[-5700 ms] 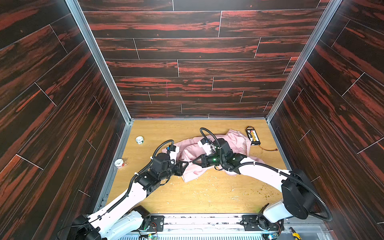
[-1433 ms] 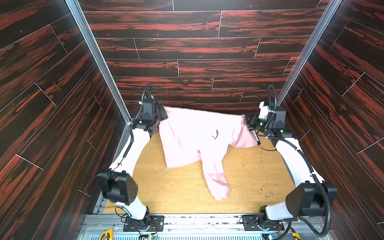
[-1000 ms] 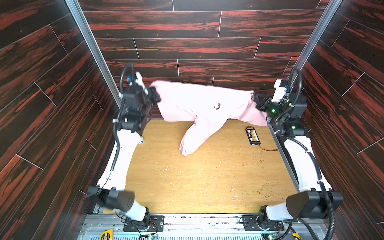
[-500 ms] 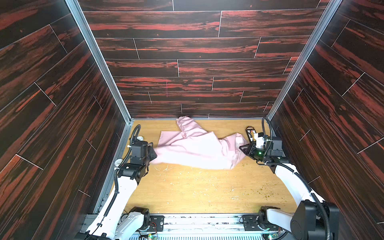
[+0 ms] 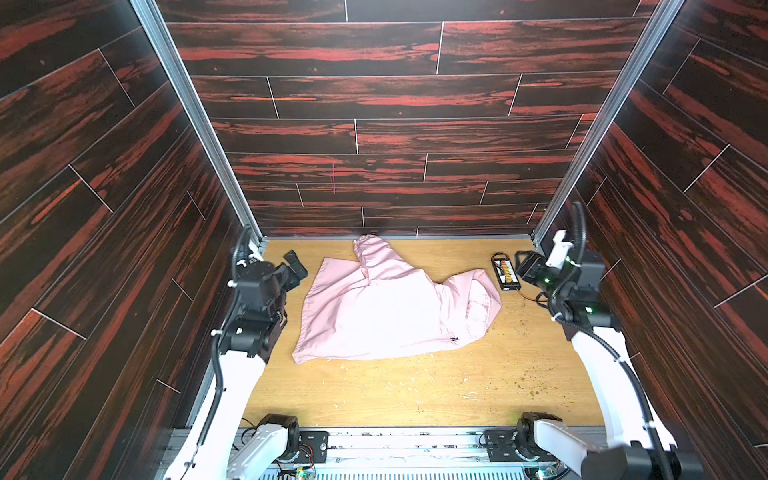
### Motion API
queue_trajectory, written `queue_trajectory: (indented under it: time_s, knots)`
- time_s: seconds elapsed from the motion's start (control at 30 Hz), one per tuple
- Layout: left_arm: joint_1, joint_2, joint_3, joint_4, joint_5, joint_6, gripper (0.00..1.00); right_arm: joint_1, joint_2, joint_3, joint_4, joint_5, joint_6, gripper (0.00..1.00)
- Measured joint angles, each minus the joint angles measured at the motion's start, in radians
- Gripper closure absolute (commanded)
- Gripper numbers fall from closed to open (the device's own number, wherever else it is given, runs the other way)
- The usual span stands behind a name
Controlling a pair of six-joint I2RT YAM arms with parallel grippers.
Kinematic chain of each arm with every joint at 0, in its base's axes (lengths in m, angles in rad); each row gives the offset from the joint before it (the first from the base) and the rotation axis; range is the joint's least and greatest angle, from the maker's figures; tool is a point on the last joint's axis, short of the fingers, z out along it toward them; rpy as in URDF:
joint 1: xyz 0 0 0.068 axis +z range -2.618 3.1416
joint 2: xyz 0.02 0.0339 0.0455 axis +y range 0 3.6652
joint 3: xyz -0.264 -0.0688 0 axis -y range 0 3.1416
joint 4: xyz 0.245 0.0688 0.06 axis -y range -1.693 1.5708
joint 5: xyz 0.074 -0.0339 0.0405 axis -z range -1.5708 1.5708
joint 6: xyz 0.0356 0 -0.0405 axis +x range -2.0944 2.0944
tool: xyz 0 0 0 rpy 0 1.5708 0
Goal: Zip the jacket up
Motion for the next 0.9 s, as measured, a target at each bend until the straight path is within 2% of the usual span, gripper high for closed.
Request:
queue_trajectory:
  time_s: [0.03,0.07,0.1,0.3,0.53,0.67,0.9]
  knots:
    - [0.0,-0.02,-0.034,0.077,-0.004,0.024,0.01,0.0,-0.022,-0.022,0.04,0.028,-0.006,0.37]
    - [0.0,-0.035,-0.069,0.144,-0.012,0.037,0.0,0.0,-0.035,-0.042,0.079,0.058,-0.005,0.25]
    - [0.0,-0.043,-0.096,0.187,-0.021,0.045,0.01,0.0,-0.04,-0.06,0.111,0.084,-0.003,0.21]
    - [0.0,0.045,-0.137,0.261,-0.1,0.126,0.0,0.0,-0.018,-0.266,0.38,0.221,0.003,0.19]
    - [0.0,0.238,-0.388,0.385,-0.259,0.233,0.01,0.0,0.076,-0.56,0.609,0.412,-0.092,0.19]
    - [0.0,0.374,-0.418,0.405,-0.324,0.232,0.01,0.002,0.127,-0.687,0.733,0.459,-0.14,0.18]
    - [0.0,0.452,-0.573,0.668,-0.352,0.267,0.0,0.017,0.28,-0.838,1.077,0.416,-0.219,0.19]
